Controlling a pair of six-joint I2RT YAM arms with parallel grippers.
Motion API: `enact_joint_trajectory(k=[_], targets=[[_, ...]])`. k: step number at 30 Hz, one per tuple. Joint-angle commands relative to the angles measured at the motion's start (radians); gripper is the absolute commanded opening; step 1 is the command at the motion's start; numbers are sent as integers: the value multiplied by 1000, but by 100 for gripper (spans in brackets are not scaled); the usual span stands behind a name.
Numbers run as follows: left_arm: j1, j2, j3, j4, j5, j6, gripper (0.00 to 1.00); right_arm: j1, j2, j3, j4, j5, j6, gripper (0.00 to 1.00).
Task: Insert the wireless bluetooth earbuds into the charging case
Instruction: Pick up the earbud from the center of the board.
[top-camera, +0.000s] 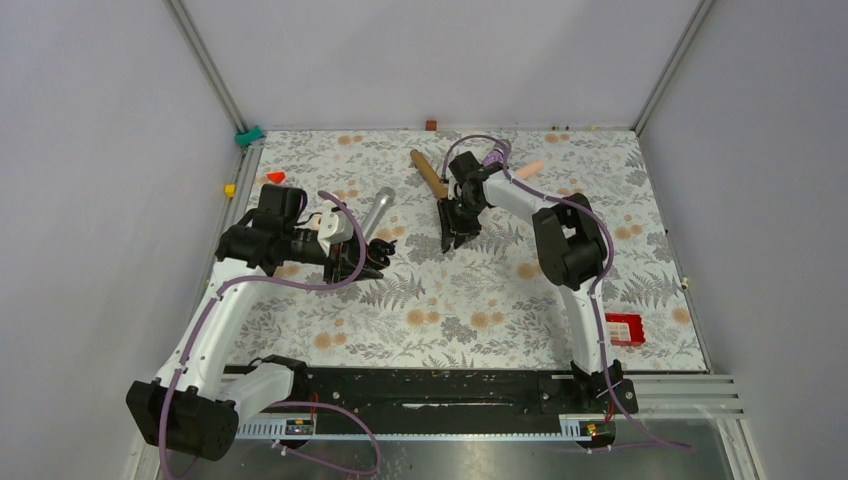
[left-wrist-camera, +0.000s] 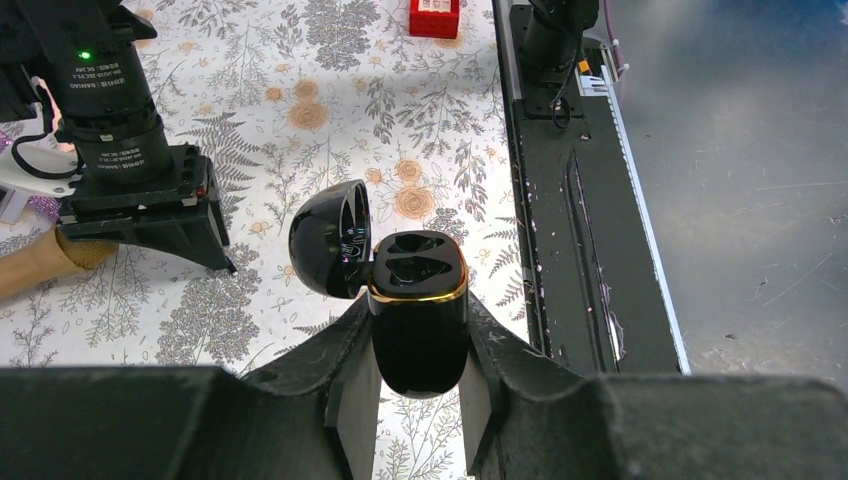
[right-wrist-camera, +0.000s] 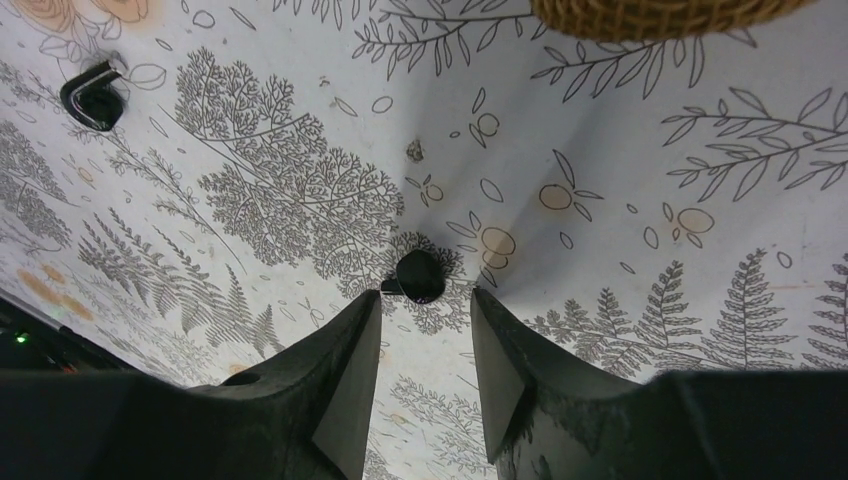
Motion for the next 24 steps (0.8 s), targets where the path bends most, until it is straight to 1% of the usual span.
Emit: enact_joint_trajectory(k=[1, 10, 15, 20, 24], targets=[[4, -23, -4, 29, 58, 31, 0, 14, 19, 49, -5, 14, 38, 45], [4, -23, -5, 30, 63, 35, 0, 20, 53, 67, -5, 1, 44, 38], [4, -21, -6, 30, 64, 36, 0, 23, 50, 72, -14, 18, 30, 31], [4, -19, -7, 29, 68, 38, 0, 25, 34, 77, -15, 4, -8, 19], [4, -1, -8, 29, 90, 37, 0, 25, -44, 63, 2, -41, -79, 19]])
